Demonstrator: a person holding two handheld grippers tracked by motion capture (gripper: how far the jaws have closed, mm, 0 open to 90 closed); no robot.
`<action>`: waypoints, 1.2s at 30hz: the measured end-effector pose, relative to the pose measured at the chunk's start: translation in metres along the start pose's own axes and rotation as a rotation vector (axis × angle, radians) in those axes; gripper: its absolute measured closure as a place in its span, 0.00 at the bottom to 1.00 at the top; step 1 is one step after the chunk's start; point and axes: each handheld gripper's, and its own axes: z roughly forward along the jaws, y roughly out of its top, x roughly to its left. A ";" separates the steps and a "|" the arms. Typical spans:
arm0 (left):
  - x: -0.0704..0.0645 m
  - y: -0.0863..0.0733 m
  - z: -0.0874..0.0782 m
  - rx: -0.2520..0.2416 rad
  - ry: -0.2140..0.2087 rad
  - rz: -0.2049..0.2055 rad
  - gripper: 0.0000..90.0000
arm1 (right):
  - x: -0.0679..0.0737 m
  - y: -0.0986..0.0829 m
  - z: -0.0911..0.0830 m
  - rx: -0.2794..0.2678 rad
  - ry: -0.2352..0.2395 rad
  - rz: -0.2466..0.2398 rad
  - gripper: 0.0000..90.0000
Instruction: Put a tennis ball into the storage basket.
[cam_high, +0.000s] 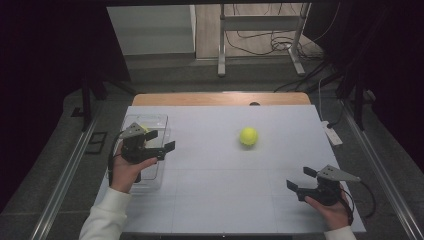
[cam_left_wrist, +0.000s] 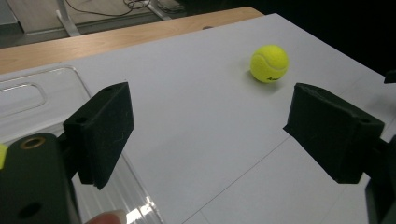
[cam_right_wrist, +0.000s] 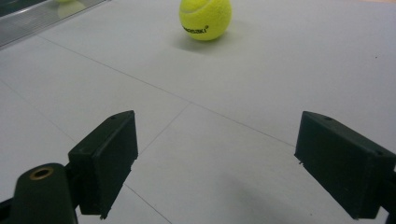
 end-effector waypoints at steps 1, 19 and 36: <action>-0.002 0.000 0.002 0.002 -0.006 0.004 0.17 | 0.000 0.000 0.000 0.002 -0.002 -0.001 0.15; -0.016 0.004 0.020 0.030 -0.025 0.038 0.17 | 0.000 0.000 0.000 -0.001 0.001 0.002 0.15; -0.025 0.006 0.041 0.068 -0.037 0.049 0.17 | 0.001 -0.002 -0.003 -0.006 0.005 0.006 0.15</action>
